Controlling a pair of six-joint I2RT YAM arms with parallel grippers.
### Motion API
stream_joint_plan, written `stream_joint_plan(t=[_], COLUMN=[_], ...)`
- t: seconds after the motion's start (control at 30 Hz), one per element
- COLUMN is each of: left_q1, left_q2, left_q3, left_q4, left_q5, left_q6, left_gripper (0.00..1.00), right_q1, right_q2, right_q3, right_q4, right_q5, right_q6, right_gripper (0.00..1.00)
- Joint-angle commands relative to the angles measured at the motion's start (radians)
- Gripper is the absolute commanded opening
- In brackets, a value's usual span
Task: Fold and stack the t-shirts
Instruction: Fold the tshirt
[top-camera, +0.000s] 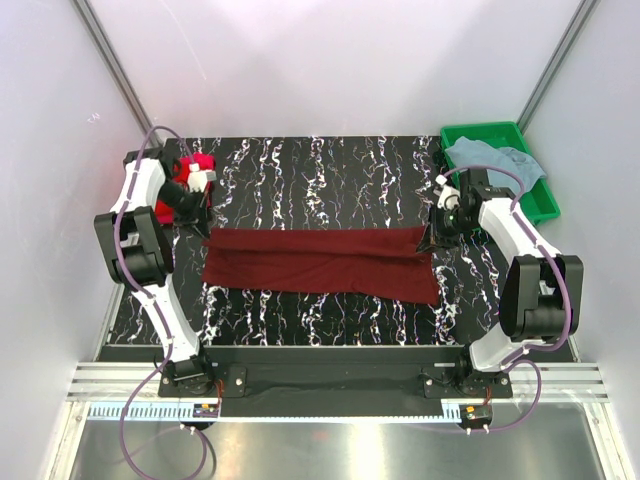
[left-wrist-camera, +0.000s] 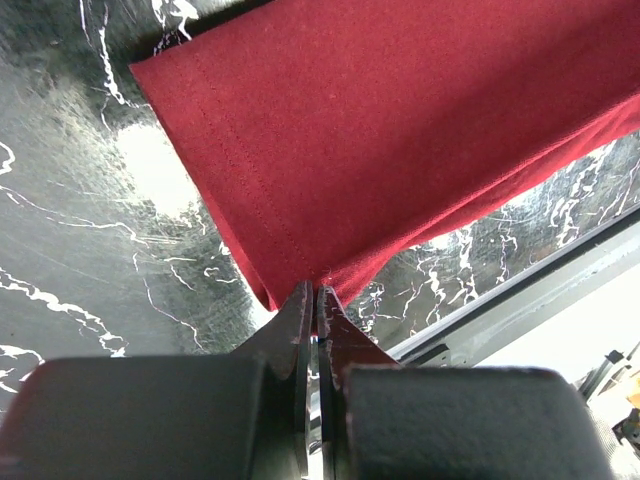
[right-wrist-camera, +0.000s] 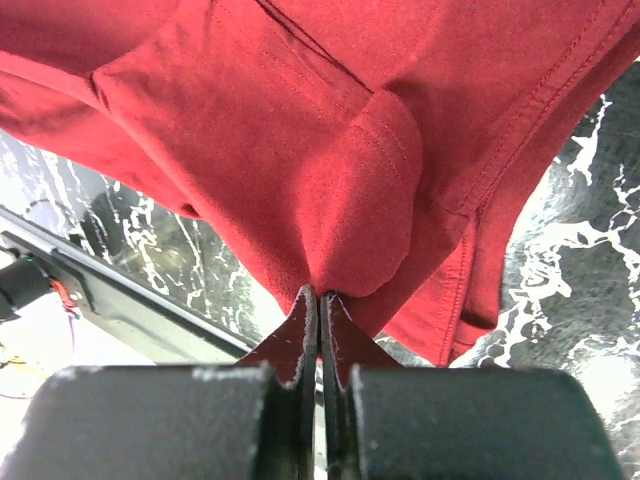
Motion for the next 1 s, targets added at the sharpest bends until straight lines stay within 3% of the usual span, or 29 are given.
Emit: stream_joint_plan(t=[0.0, 0.2, 0.27, 0.37, 0.43, 0.5, 0.8, 0.97], left_q1=[0.01, 0.01, 0.011, 0.01, 0.011, 0.011, -0.005, -0.088], left_q2=[0.01, 0.042, 0.054, 0.067, 0.068, 0.06, 0.125, 0.224], left_q3=[-0.022, -0.048, -0.047, -0.041, -0.029, -0.001, 0.301, 0.372], left_q4=[-0.2, -0.2, -0.2, -0.2, -0.2, -0.2, -0.2, -0.2], left_q5=[-0.033, -0.056, -0.051, -0.05, -0.065, -0.077, -0.07, -0.003], left_q6=[0.016, 0.007, 0.0, -0.011, -0.02, -0.025, -0.072, -0.063], left_gripper=[0.0, 0.02, 0.1, 0.16, 0.24, 0.32, 0.34, 0.33], right_q1=[0.003, 0.003, 0.004, 0.004, 0.004, 0.004, 0.004, 0.004], right_q2=[-0.006, 0.017, 0.027, 0.033, 0.027, 0.013, 0.024, 0.143], right_q3=[-0.014, -0.036, -0.034, -0.031, -0.027, -0.01, 0.058, 0.16], right_q4=[0.03, 0.042, 0.047, 0.038, 0.026, 0.01, 0.07, 0.087], right_q5=[0.04, 0.052, 0.051, 0.046, 0.046, 0.042, 0.043, 0.023], right_q6=[-0.059, -0.079, -0.078, -0.073, -0.073, -0.071, -0.048, -0.056], right_gripper=[0.0, 0.0, 0.0, 0.17, 0.43, 0.5, 0.54, 0.52])
